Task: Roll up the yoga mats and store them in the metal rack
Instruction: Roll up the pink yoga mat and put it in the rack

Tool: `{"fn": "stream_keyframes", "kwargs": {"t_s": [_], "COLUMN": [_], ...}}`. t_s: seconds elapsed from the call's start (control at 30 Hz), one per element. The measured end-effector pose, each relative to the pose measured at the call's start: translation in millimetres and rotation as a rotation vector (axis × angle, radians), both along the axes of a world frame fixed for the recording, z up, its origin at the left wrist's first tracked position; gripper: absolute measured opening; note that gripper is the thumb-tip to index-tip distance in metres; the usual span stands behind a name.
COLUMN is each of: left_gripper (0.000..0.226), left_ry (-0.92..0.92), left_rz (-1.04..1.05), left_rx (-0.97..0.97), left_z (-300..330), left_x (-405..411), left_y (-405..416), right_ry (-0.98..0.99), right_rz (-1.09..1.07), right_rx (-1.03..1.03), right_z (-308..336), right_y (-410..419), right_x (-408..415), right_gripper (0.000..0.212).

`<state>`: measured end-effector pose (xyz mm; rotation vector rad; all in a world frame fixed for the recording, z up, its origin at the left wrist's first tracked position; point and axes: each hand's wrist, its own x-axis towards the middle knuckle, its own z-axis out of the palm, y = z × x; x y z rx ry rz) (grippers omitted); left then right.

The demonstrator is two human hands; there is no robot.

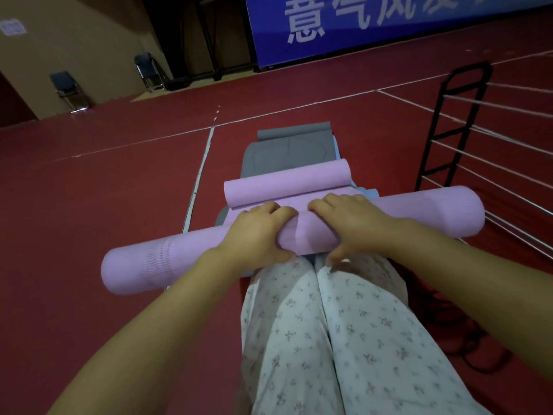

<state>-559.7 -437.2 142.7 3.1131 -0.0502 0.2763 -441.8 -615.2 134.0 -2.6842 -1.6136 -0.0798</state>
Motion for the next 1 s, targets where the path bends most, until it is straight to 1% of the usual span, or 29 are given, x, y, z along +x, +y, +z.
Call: {"fn": "stream_keyframes", "kwargs": {"t_s": [0.07, 0.17, 0.27, 0.33, 0.4, 0.47, 0.53, 0.6, 0.67, 0.73, 0.87, 1.0], "left_gripper": [0.076, 0.074, 0.076, 0.074, 0.072, 0.069, 0.067, 0.065, 0.064, 0.065, 0.063, 0.057], "left_ry": [0.0, -0.017, -0.084, -0.122, -0.156, -0.163, -0.131, -0.057, 0.048, 0.12, 0.238, 0.38], "left_rz": [-0.002, -0.018, -0.073, -0.119, -0.162, -0.189, -0.202, -0.198, -0.144, -0.066, -0.035, 0.009], "left_rx": [-0.002, 0.003, 0.004, 0.021, 0.035, 0.06, 0.069, 0.044, -0.031, -0.123, -0.192, -0.279], "left_z": [3.7, 12.8, 31.3, 48.8, 60.3, 65.1, 58.2, 39.6, 19.8, 10.8, 20.7, 31.4], "left_x": [-0.6, -5.1, -21.2, -39.4, -63.6, -86.5, -102.7, -110.0, -110.8, -107.9, -90.3, -68.6], "left_y": [-0.3, -1.3, -4.8, -12.2, -22.1, -32.4, -41.4, -48.5, -52.1, -51.0, -47.2, -41.2], "right_ry": [-0.03, -0.024, -0.066, -0.116, -0.182, -0.201, -0.153, -0.057, 0.062, 0.14, 0.318, 0.476], "right_rz": [-0.036, -0.016, 0.017, 0.049, 0.111, 0.177, 0.209, 0.207, 0.176, 0.159, 0.12, 0.103], "right_rx": [0.022, 0.04, 0.046, 0.06, 0.125, 0.223, 0.228, 0.142, 0.039, 0.019, 0.047, -0.015], "right_z": [-0.9, 15.1, 38.7, 52.4, 58.8, 56.2, 46.5, 33.1, 19.9, 12.0, 15.6, 21.5], "right_y": [2.5, 0.7, -12.2, -26.2, -43.6, -60.4, -70.7, -72.8, -68.8, -63.4, -59.3, -48.6], "right_x": [-5.2, -11.1, -24.6, -40.4, -59.5, -78.3, -92.1, -100.3, -102.3, -98.7, -85.0, -69.1], "right_gripper": [0.084, 0.076, 0.076, 0.075, 0.07, 0.065, 0.063, 0.062, 0.063, 0.062, 0.062, 0.062]}}
